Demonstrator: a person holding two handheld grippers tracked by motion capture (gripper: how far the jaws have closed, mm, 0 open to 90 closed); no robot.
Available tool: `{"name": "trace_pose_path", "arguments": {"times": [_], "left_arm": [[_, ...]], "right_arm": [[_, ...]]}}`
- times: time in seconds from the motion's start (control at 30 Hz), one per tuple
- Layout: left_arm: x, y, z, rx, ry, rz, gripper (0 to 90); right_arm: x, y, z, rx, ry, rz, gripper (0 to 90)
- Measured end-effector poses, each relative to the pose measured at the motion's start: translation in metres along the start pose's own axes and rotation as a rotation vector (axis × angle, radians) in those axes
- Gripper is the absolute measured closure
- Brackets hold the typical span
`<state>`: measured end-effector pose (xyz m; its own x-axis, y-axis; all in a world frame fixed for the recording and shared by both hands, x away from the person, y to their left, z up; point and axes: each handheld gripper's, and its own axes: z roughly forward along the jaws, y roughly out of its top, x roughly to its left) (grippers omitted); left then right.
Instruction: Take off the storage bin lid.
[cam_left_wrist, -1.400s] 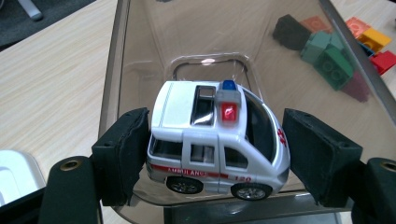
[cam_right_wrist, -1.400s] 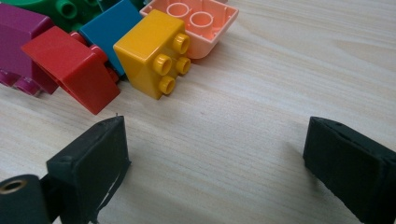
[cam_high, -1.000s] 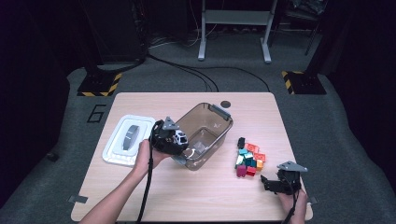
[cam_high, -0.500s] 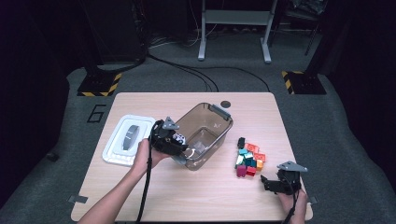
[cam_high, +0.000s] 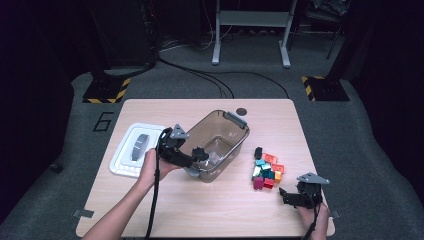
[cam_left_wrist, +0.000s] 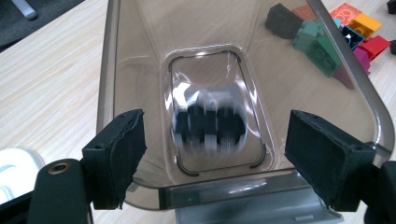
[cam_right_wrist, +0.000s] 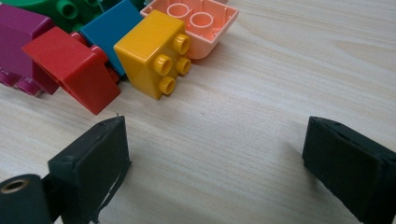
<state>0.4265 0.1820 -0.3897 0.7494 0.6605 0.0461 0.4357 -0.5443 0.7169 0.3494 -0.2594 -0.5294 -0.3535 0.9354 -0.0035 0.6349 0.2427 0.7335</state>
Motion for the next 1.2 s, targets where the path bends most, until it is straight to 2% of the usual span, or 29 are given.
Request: {"name": "trace_pose_path", "arguments": {"times": [0.27, 0.43, 0.67, 0.93, 1.2], "left_arm": [[0.003, -0.008, -0.016, -0.036, 0.017, -0.017, 15.1], [0.007, -0.02, -0.028, -0.062, 0.03, -0.039, 14.2], [0.014, -0.041, -0.041, -0.062, 0.053, -0.063, 12.3], [0.021, -0.067, -0.045, -0.062, 0.083, -0.095, 11.7], [0.026, -0.096, -0.037, -0.039, 0.104, -0.131, 12.0]], "right_arm": [[0.0, 0.0, 0.0, 0.0, 0.0, 0.0, 6.3], [0.0, 0.0, 0.0, 0.0, 0.0, 0.001, 6.3], [0.0, 0.0, 0.0, 0.0, -0.001, 0.001, 6.3], [0.0, 0.0, 0.0, 0.0, -0.001, 0.0, 6.3], [0.0, 0.0, 0.0, -0.001, -0.001, 0.001, 6.3]]}}
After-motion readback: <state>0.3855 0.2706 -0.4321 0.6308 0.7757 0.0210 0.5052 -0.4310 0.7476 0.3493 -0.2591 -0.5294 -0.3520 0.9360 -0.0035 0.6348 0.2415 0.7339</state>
